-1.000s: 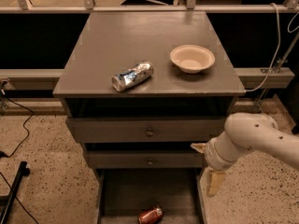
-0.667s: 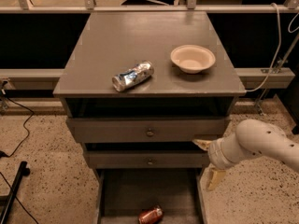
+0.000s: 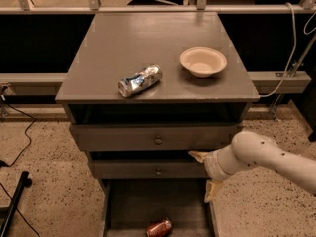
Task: Pick coke can from bottom drawer and place on counter
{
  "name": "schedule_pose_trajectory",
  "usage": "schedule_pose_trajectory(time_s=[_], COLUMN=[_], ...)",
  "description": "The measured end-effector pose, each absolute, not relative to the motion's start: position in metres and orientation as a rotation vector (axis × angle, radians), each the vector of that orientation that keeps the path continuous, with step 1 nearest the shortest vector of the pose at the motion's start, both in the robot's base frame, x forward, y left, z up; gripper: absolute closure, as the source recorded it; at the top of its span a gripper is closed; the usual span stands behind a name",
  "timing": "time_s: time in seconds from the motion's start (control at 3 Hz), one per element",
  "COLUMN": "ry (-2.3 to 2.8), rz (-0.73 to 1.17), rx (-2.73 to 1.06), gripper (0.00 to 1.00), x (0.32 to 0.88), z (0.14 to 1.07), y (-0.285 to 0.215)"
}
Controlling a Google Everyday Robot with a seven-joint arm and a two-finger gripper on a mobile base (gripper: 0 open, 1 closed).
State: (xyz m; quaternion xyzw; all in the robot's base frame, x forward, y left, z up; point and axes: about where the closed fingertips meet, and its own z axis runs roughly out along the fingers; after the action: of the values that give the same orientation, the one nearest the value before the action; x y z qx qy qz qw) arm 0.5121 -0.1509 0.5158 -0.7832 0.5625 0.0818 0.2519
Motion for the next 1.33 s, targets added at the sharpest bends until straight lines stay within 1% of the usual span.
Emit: schedule_pose_trajectory(time_s=[0.33,0.67,1.33], ry=[1.414,1.317,1.313], rz=[0.273,0.331,0.354], rx=[-2.165,-2.229,-2.271], gripper=[0.0,0.0,0.0], x=[0.494,0.464,0.46], z=[0.461,0.409,0.389], y=[-0.116,-0.098,-0.092])
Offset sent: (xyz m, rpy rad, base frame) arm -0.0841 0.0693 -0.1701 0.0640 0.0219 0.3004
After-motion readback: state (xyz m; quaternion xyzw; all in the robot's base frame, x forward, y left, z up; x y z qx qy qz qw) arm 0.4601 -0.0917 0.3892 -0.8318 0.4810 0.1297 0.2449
